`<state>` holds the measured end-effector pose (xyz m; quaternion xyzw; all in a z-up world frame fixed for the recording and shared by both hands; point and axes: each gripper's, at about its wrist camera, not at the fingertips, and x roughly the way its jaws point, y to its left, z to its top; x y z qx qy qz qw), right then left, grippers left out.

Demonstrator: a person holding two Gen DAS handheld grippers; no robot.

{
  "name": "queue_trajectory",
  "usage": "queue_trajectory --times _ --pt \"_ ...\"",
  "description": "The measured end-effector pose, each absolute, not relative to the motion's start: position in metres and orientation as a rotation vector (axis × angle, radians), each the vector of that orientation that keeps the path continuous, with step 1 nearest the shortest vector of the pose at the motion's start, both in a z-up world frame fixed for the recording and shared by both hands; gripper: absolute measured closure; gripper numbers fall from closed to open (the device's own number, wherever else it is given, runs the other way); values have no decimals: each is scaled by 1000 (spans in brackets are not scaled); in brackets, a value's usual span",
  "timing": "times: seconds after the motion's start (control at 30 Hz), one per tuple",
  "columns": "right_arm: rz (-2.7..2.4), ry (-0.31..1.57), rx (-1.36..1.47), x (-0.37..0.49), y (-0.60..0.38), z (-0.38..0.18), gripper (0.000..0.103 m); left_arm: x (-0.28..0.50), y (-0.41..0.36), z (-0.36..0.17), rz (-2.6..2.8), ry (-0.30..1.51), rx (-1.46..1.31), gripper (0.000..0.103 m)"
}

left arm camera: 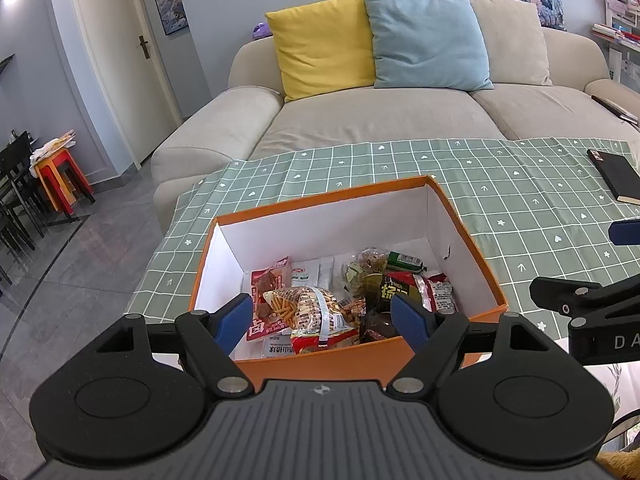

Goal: Organize snacks

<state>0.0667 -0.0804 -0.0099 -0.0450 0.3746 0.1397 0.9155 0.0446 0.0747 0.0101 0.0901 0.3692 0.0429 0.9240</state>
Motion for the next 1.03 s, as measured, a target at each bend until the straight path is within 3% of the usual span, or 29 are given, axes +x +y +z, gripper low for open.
queue_trajectory --times 1.03 --pt "286 778 -89 67 -80 -10 4 45 71 10 70 753 198 12"
